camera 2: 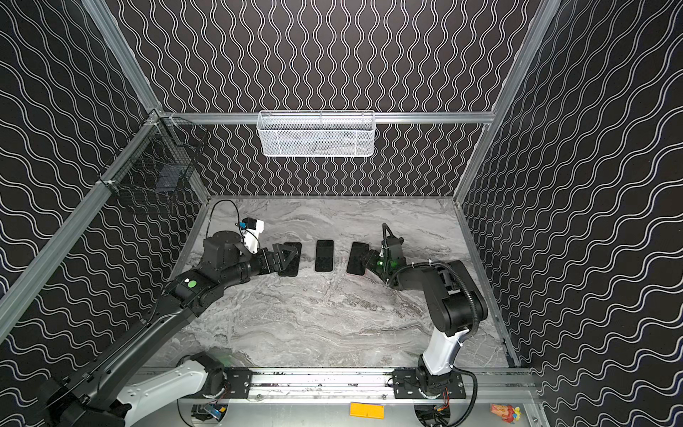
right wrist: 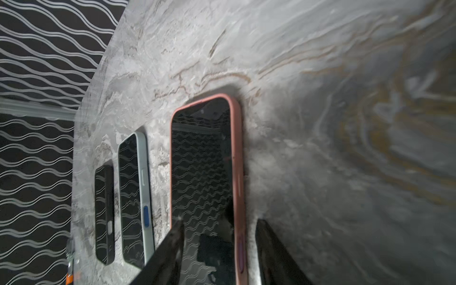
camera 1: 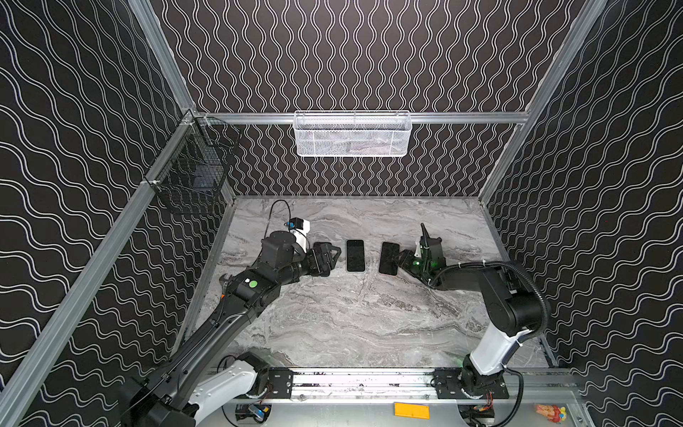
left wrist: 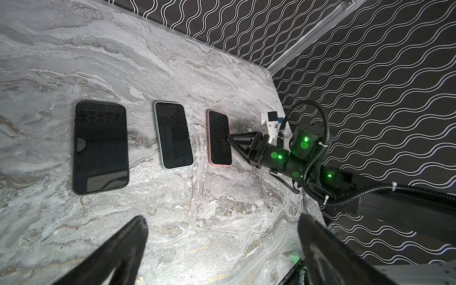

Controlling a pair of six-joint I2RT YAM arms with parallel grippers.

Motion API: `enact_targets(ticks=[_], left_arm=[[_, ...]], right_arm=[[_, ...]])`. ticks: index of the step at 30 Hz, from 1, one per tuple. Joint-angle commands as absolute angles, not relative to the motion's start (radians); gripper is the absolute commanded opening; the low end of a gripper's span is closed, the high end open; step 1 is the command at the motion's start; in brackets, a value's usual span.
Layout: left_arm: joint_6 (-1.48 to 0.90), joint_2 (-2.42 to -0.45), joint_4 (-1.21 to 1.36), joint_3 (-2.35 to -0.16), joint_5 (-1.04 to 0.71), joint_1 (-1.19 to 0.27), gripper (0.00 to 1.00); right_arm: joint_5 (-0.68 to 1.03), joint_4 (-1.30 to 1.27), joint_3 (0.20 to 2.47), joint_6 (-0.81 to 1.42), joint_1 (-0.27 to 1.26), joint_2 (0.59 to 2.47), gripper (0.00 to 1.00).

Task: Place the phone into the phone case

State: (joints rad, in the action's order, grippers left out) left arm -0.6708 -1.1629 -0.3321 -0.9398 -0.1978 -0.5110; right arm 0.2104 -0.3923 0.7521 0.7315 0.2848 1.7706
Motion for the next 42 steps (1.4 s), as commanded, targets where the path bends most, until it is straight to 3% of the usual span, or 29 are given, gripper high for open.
enact_targets(ticks=[1,6,13,18,22,26,31,35,37,42], left_arm=[[-0.641,-1.171,-0.33,-0.959,-0.185,-0.508,0.98],[-0.576,-1.188,-0.394,-1.013,-0.063,-0.505,0.99],[-0.511,-1.246,-0.548,-1.163,0.394,-0.467,0.99],[-0.351,-1.122,-0.324,-0.967,0.672,-0.404,0.98],[-0.118,-1.009,0.122,-0.626,0.807,-0.334,0.98],[-0.083,-1.018,0.441,-0.368,0.766,-0.214,0.98],[0.013,-1.25,0.55,-0.355,0.737,-0.145,0.98],[0.022,-1.401,0.75,-0.351,0.569,-0.104,0.99],[0.052,-1.457,0.822,-0.365,0.498,-0.097,0.99],[0.061,-1.508,0.735,-0.438,0.483,-0.082,0.99]], right_arm=[[0.159,-0.335,0.779,0.708,0.284,1.739,0.53],[0.068,-0.234,0.825,0.635,0.284,1.648,0.59],[-0.196,-0.148,0.895,0.379,0.284,1.393,0.69],[-0.509,-0.338,0.75,0.224,0.274,1.214,0.76],[-0.754,-0.545,0.564,0.132,0.264,1.11,0.8],[-0.92,-0.857,0.338,0.002,0.253,1.077,0.79],[-0.977,-1.173,0.143,-0.073,0.228,1.168,0.78],[-0.929,-1.28,0.104,-0.04,0.205,1.296,0.8],[-0.868,-1.453,0.081,-0.057,0.193,1.386,0.8],[-0.777,-1.608,0.084,-0.044,0.19,1.519,0.81]])
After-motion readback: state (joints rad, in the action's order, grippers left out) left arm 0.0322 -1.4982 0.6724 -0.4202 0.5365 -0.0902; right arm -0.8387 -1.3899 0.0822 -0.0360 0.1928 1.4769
